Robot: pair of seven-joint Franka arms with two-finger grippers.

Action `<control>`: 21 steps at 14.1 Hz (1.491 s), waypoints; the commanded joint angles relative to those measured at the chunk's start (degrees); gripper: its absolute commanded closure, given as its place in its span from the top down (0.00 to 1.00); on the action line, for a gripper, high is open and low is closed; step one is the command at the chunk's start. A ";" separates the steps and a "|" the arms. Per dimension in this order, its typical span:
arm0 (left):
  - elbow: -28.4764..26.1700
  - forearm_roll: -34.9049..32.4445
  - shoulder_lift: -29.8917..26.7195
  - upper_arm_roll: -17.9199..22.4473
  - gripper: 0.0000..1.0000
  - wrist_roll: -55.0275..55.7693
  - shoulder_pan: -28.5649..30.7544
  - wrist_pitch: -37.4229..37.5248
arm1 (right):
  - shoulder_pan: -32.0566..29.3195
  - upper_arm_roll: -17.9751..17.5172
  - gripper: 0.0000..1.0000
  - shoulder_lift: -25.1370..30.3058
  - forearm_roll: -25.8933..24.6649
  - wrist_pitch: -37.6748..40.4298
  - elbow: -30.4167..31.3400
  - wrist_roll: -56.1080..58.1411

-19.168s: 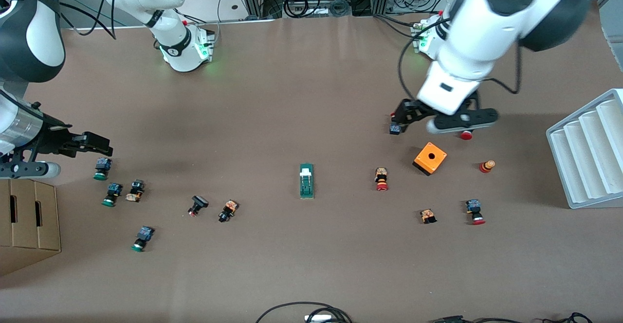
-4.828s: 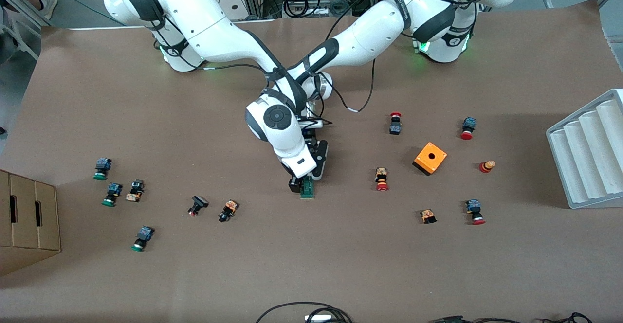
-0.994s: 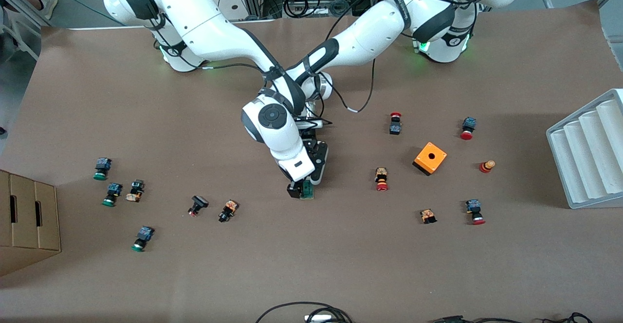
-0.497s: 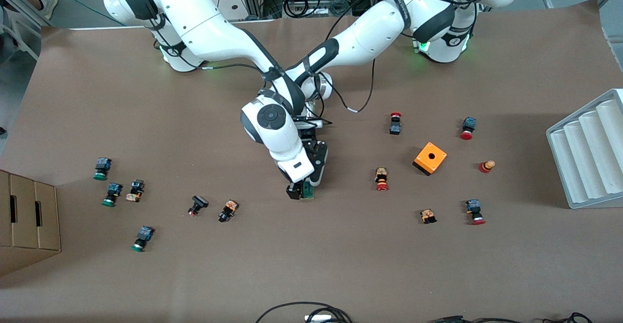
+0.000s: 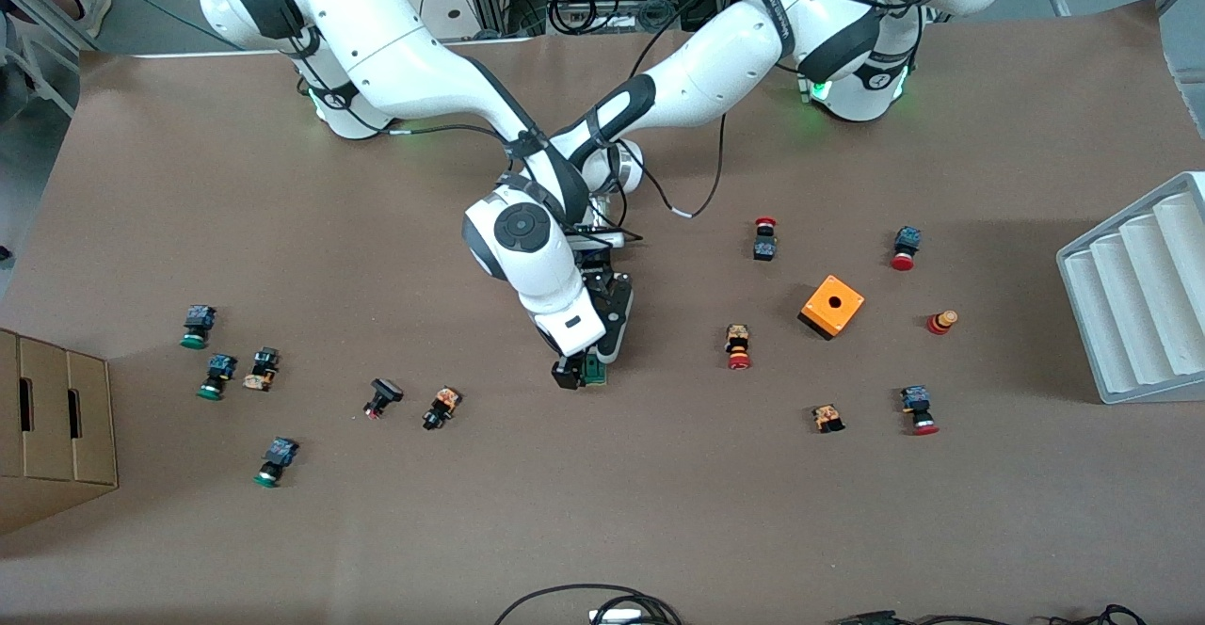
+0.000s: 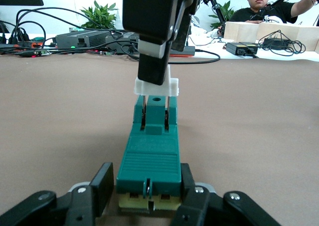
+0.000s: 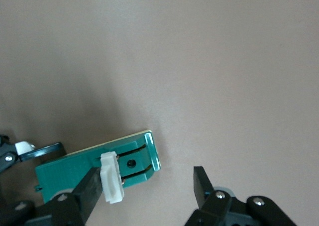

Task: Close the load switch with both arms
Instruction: 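Rotate the handle over toward the switch contacts with the right gripper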

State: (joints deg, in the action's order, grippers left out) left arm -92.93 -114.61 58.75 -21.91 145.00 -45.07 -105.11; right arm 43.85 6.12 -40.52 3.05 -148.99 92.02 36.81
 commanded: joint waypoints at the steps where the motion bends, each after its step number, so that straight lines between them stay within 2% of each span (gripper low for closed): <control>1: 1.08 -0.53 0.58 0.90 0.61 1.07 -0.99 1.05 | -1.31 -0.14 0.82 -0.26 -0.86 -0.42 -1.05 -0.43; 21: 1.17 -0.53 0.49 0.90 0.61 1.07 -0.99 1.05 | -1.31 -0.14 0.82 -3.77 -0.68 -0.69 -5.62 -0.78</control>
State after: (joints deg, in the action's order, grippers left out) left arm -92.90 -114.61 58.75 -21.89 145.07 -45.07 -105.10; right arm 43.00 6.13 -41.93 3.05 -148.99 89.38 36.81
